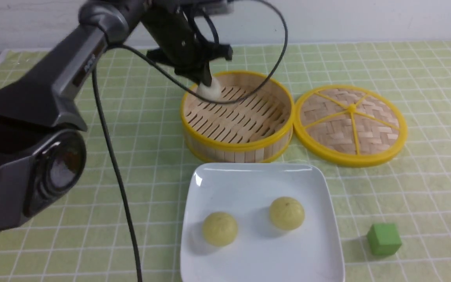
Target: Put the steamed buns into the plate on the green tablecloth.
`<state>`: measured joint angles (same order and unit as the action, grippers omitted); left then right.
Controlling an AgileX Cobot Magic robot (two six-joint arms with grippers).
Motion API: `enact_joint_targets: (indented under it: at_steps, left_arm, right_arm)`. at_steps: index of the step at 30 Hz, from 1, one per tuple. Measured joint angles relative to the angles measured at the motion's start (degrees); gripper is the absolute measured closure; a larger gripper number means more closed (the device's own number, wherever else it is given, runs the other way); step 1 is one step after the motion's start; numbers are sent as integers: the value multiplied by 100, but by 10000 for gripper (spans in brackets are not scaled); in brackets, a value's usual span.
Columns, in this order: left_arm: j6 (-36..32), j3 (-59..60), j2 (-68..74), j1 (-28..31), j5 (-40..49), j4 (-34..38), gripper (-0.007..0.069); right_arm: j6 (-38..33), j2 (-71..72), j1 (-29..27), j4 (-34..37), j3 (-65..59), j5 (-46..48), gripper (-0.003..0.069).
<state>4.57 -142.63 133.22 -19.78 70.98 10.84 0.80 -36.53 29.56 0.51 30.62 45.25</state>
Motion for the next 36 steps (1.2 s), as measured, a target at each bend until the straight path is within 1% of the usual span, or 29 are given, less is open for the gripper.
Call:
enact_joint_targets:
  at_steps: [4,7,9,10,12,13,14,16,18,20,24,26,27,28,29,30,31,32,34,36]
  left_arm:
    - [-25,-64,-1198,0,0,45,597]
    - [-25,778,-1953,-56,0,168,596]
    - [-25,1322,-2141,-112,0,182,595]
    - [-25,2248,-2347,-254,0,182,594]
    - [-41,3245,-2363,-498,0,176,594]
    - [-55,3337,-2353,-526,0,175,594]
    - [-111,3683,-2292,-641,-6,170,594]
    - [-235,4512,-2083,-999,-292,164,592]
    - [-273,4800,-1932,-1166,-606,184,584]
    - [-273,4870,-1788,-1203,-744,200,564]
    - [-273,4883,-1531,-1197,-957,252,462]
    - [-273,4883,-1466,-1197,-998,330,368]
    - [-273,4883,-1468,-1197,-1005,351,332]
    - [-273,4857,-1468,-1197,-1005,358,278]
    - [-273,4857,-1468,-1197,-1005,358,270]
    - [-258,4745,-1481,-1197,-969,316,204]
    - [-250,4728,-1492,-1197,-959,296,190]
    - [-200,4594,-1531,-1197,-902,202,143]
    - [-162,4376,-1607,-1197,-786,14,95]
    - [-144,4217,-1678,-1197,-687,-115,73]
  right_arm:
    - [0,0,0,4,0,0,647]
    - [0,4,0,4,0,10,647]
    - [0,4,0,4,0,18,647]
    - [0,6,0,4,0,26,647]
    - [0,6,0,4,0,26,647]
    - [0,6,0,4,0,26,647]
    - [0,6,0,4,0,26,647]
    - [0,6,0,4,0,26,647]
    - [0,6,0,4,0,26,643]
    - [0,6,0,4,0,26,642]
    - [0,78,0,4,7,84,639]
    - [0,212,0,4,102,304,639]
    - [0,284,0,4,153,404,638]
    - [0,389,0,4,271,646,637]
    - [0,437,0,4,293,688,637]
    - [6,655,0,4,495,1081,636]
    - [6,687,0,4,516,1122,636]
    - [73,957,0,4,646,1366,636]
    - [211,1354,0,4,745,1599,636]
    - [341,1774,0,4,754,1684,650]
